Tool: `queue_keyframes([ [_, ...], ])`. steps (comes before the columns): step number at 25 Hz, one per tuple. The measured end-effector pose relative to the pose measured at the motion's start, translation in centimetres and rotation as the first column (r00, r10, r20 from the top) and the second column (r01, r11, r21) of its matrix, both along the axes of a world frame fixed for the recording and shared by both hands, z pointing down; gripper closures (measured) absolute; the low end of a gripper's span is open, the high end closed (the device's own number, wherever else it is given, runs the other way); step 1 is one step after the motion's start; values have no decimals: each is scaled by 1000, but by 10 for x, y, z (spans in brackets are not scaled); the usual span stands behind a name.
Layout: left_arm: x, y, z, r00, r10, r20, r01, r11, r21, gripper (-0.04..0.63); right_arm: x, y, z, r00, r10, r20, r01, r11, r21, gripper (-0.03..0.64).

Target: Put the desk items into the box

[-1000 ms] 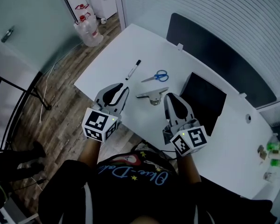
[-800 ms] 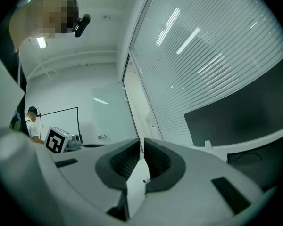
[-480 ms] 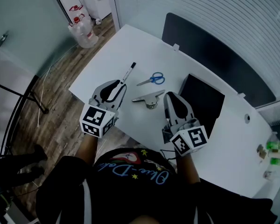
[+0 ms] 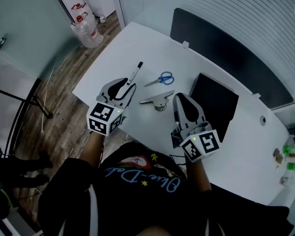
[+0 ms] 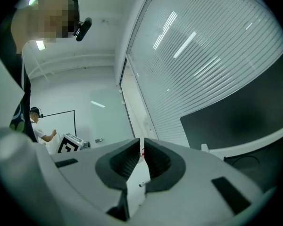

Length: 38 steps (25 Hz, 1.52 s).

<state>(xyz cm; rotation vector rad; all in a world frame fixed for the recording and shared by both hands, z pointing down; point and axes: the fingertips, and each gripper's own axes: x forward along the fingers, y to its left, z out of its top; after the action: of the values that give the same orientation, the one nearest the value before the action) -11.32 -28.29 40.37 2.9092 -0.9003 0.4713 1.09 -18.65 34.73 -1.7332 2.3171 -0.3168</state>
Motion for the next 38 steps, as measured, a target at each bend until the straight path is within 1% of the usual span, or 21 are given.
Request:
queue_keyframes([
  [5, 5, -17, 21, 999, 19, 46, -18, 999, -30, 471, 5, -5, 6, 1000, 14, 3, -14, 1000, -22, 595],
  [9, 11, -35, 35, 997, 32, 66, -29, 998, -56, 465, 12, -12, 8, 999, 40, 8, -40, 999, -32, 595],
  [13, 12, -53, 56, 994, 35, 108, -26, 996, -91, 465, 15, -21, 16, 998, 62, 29, -60, 997, -55, 595],
  [17, 13, -69, 73, 990, 40, 132, -24, 992, -123, 462, 16, -30, 22, 997, 71, 36, -68, 995, -75, 595],
  [23, 18, -100, 96, 983, 42, 179, -15, 988, -151, 462, 23, -40, 32, 994, 95, 46, -90, 990, -106, 595],
  [31, 30, -117, 124, 971, 87, 222, -35, 973, -228, 456, 29, -58, 37, 992, 114, 46, -107, 986, -130, 595],
  [38, 36, -122, 155, 952, 121, 281, -35, 955, -294, 449, 35, -64, 42, 989, 137, 55, -127, 981, -149, 595],
])
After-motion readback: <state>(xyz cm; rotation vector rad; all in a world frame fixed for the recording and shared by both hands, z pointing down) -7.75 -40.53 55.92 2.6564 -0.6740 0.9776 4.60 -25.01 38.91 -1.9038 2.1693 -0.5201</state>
